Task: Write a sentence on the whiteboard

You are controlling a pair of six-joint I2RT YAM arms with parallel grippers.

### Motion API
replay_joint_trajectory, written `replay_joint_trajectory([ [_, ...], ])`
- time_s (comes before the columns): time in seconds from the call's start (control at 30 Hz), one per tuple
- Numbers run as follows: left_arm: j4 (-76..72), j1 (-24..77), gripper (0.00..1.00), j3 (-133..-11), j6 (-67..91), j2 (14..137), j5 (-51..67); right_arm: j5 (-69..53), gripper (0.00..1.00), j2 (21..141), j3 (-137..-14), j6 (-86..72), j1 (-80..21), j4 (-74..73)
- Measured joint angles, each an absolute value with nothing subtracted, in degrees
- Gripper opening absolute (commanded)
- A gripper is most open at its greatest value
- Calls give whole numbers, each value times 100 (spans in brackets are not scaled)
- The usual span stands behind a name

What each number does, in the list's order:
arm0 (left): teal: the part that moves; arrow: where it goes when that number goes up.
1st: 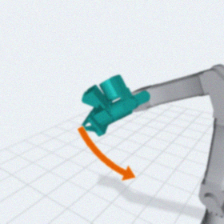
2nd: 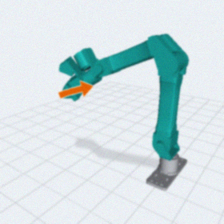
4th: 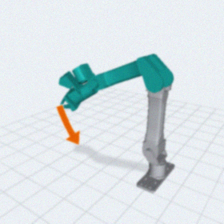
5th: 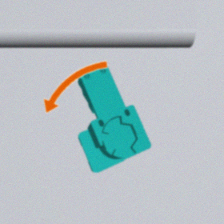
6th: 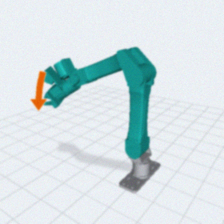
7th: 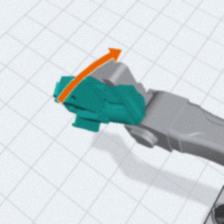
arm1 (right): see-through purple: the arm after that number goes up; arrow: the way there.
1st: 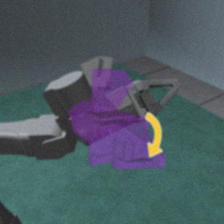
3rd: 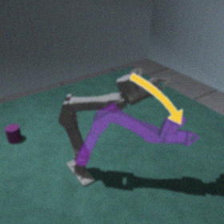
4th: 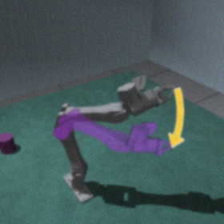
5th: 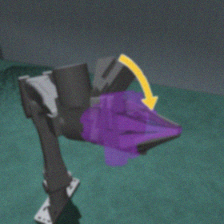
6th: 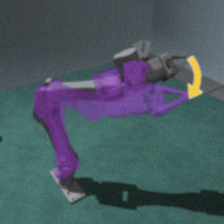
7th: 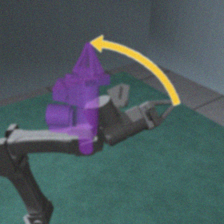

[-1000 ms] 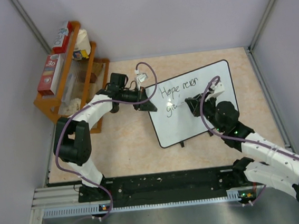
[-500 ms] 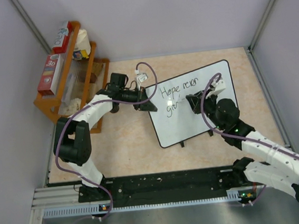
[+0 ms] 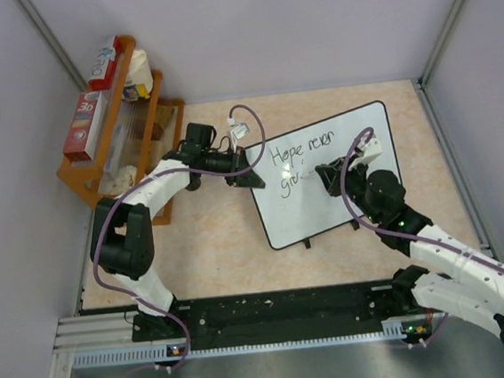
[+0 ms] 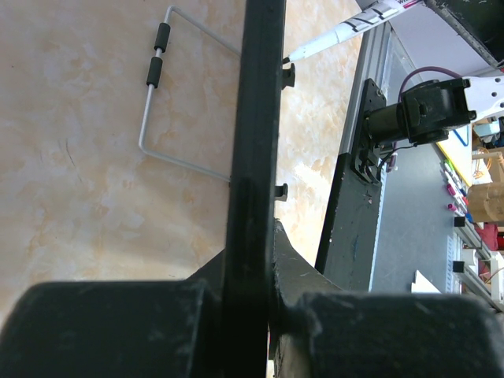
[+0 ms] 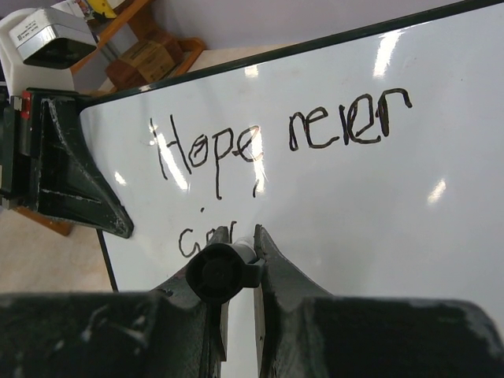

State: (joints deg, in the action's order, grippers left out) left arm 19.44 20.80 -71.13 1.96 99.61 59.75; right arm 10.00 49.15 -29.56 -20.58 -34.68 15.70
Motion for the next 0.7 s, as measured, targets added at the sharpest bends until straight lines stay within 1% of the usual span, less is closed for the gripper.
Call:
replay_joint_trajectory([
  [0.7,1944,2080,0,-7113,200,9961,5961,906,0,5026,-2912,-2084,-3465,1743],
])
